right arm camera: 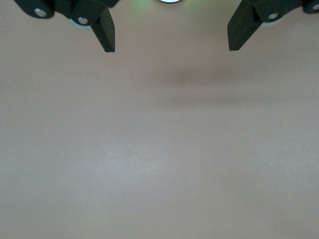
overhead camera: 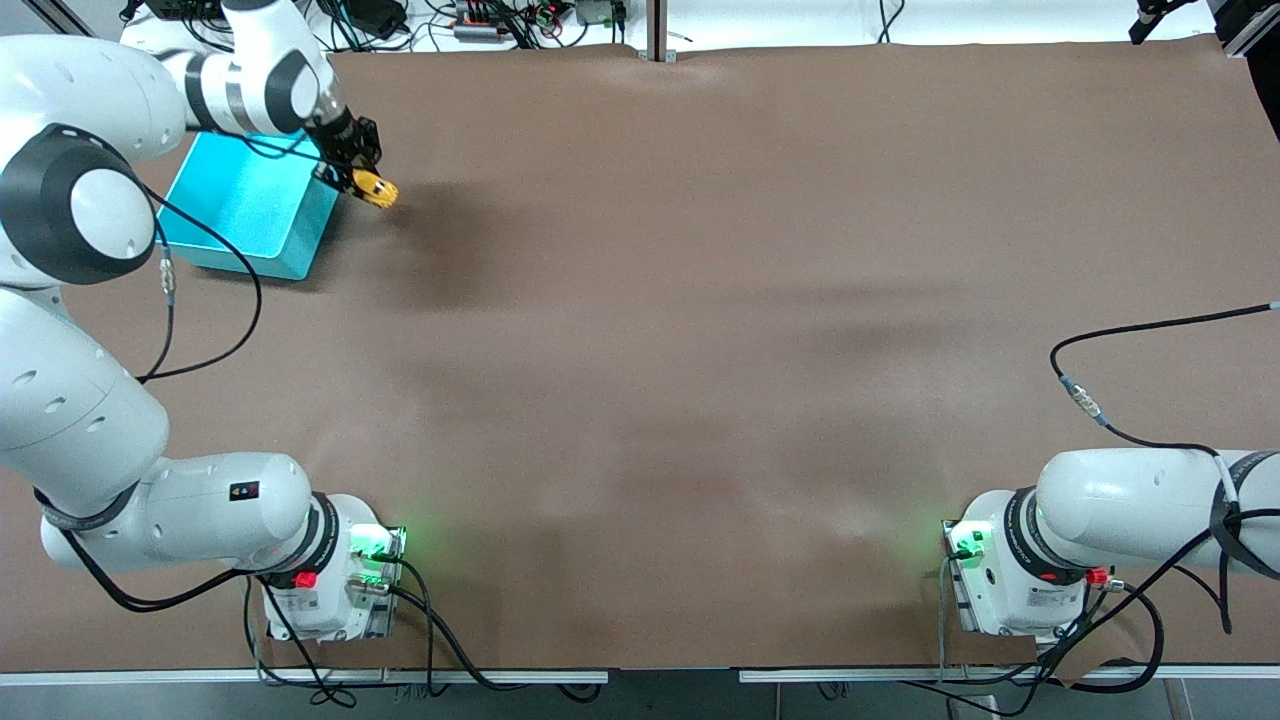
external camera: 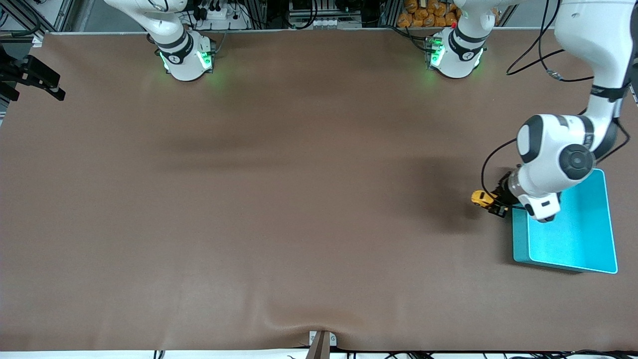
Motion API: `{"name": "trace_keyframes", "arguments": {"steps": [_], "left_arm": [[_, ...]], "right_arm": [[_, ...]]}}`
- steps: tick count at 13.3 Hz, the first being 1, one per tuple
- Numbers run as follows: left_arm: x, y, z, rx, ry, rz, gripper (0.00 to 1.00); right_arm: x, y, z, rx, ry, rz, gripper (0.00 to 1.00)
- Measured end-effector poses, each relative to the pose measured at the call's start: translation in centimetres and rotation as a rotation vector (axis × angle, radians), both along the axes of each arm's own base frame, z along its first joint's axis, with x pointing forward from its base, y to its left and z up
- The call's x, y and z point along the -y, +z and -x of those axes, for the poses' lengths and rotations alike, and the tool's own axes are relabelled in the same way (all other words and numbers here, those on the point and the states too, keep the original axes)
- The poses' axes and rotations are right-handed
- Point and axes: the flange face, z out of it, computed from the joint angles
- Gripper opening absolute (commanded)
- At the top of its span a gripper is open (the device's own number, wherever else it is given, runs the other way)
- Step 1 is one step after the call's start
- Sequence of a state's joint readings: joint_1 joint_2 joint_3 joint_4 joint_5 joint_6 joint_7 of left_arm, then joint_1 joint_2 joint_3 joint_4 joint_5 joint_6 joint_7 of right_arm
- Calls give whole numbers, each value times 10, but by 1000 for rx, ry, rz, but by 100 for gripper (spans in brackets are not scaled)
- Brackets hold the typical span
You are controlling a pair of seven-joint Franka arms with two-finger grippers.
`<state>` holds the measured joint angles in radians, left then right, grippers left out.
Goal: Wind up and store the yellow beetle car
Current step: 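Lift the car with the left gripper over the turquoise bin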
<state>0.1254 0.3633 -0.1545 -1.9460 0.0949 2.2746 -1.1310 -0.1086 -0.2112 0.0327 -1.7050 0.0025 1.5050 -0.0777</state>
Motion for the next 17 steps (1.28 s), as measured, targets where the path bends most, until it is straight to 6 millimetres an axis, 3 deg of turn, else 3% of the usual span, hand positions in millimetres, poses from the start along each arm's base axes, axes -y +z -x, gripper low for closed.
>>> {"name": "trace_keyframes", "arguments": {"steps": [3, 9, 13, 17], "left_arm": [[-34, 22, -13, 16, -181, -6, 0], [-142, 56, -24, 48, -471, -21, 0], [-197, 46, -25, 40, -693, -18, 0], [-215, 22, -31, 22, -884, 1, 0]], "right_arm": [[0, 2, 0, 3, 0, 0, 100], [1, 12, 0, 26, -3, 1, 100], [2, 13, 0, 28, -6, 1, 100], [6, 12, 0, 26, -13, -1, 100]]}}
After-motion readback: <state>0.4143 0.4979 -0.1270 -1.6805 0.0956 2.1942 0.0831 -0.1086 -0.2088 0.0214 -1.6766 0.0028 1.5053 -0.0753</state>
